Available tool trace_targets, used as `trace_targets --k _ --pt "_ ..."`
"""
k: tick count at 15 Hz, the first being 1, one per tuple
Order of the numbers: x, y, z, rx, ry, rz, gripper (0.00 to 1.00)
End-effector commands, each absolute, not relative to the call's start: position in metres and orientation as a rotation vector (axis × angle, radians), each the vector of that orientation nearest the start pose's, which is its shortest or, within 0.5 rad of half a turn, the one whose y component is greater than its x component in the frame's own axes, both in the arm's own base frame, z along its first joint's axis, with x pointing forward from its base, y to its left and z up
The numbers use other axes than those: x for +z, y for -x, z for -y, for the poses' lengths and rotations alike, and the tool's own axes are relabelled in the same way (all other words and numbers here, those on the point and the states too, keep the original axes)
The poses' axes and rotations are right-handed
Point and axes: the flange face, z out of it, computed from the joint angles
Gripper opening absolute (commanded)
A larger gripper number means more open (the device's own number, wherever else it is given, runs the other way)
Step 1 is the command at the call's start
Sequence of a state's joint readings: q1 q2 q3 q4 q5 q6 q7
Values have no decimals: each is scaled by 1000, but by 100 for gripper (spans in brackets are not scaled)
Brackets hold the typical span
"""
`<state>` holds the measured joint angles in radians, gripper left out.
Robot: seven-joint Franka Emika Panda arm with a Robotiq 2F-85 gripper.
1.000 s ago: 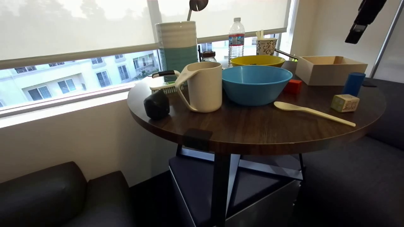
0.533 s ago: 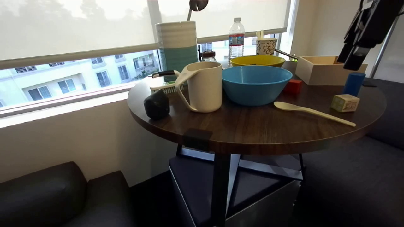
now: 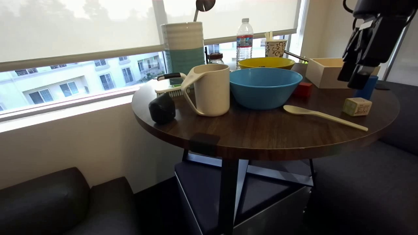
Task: Pick up the white spoon and scoop some of the substance from the yellow bowl, pour some of the substance into the blue bowl then into the white mug then into the wooden square box, put the white spoon back onto the table
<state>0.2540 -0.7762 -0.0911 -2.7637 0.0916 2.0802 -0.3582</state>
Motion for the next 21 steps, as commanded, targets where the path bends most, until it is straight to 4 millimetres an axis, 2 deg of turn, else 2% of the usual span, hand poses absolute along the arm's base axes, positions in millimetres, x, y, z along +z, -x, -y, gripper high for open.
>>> trace_targets --k 1,3,9,15,21 --pt "428 -321 -55 -125 2904 699 100" --pt "418 -326 -57 -105 2903 684 100" --pt "407 -340 -69 -177 2846 684 100" --pt "389 -341 -78 -81 2847 649 100" --pt "380 -341 -89 -61 2865 682 100"
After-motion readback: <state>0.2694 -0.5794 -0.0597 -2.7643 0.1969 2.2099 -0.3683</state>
